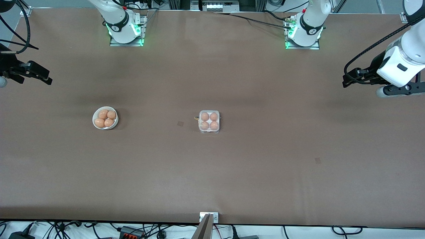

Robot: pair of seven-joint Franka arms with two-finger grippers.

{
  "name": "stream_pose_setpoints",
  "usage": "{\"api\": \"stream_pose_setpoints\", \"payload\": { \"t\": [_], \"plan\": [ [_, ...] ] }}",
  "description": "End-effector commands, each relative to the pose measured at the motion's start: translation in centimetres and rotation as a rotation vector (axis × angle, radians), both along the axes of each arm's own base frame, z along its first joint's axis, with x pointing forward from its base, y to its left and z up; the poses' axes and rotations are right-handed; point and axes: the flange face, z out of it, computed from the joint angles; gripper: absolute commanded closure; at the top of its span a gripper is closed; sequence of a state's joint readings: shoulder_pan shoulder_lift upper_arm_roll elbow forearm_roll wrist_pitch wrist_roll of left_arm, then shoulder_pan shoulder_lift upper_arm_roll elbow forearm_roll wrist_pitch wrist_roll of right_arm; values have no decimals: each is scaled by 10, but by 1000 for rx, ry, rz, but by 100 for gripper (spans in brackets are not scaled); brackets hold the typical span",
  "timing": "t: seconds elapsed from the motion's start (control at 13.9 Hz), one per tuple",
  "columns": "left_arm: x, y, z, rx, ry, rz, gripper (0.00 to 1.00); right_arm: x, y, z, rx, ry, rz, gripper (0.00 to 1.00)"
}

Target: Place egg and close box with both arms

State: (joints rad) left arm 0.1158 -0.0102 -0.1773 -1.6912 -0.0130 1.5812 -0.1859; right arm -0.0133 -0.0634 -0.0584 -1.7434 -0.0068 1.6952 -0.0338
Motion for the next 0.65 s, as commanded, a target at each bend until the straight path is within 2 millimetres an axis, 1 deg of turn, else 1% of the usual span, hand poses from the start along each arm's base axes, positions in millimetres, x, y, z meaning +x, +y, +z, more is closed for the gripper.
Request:
{"api": "stream_pose_setpoints", "payload": {
  "t": [0.0, 0.58],
  "plan": [
    [-4, 5, 2, 3, -20, 8, 0, -9, 1, 3, -4, 0, -4, 0],
    [-3, 3, 2, 1, -18, 3, 0, -8, 2, 5, -11, -7, 13, 0]
  ]
}}
